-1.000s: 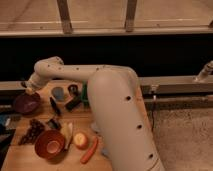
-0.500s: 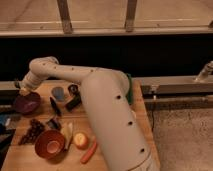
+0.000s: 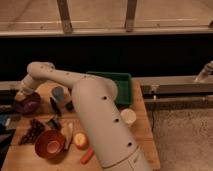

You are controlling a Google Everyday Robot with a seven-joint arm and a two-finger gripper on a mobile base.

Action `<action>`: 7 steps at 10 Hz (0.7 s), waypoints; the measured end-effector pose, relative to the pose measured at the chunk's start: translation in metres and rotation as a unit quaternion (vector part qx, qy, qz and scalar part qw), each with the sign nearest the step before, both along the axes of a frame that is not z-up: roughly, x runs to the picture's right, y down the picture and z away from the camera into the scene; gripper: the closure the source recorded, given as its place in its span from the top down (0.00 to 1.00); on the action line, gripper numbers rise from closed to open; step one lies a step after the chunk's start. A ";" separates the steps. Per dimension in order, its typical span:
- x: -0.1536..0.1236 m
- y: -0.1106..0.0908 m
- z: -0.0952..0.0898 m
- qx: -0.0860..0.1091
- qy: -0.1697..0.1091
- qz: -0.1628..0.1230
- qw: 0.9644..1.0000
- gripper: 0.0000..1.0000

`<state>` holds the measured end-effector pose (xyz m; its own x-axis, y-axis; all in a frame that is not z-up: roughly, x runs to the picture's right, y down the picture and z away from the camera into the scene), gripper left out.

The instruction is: Place fork in purple bowl

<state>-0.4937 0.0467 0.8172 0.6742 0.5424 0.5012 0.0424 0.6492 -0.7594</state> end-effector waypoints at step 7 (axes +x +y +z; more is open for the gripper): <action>0.002 0.001 0.011 -0.008 -0.025 -0.003 1.000 0.79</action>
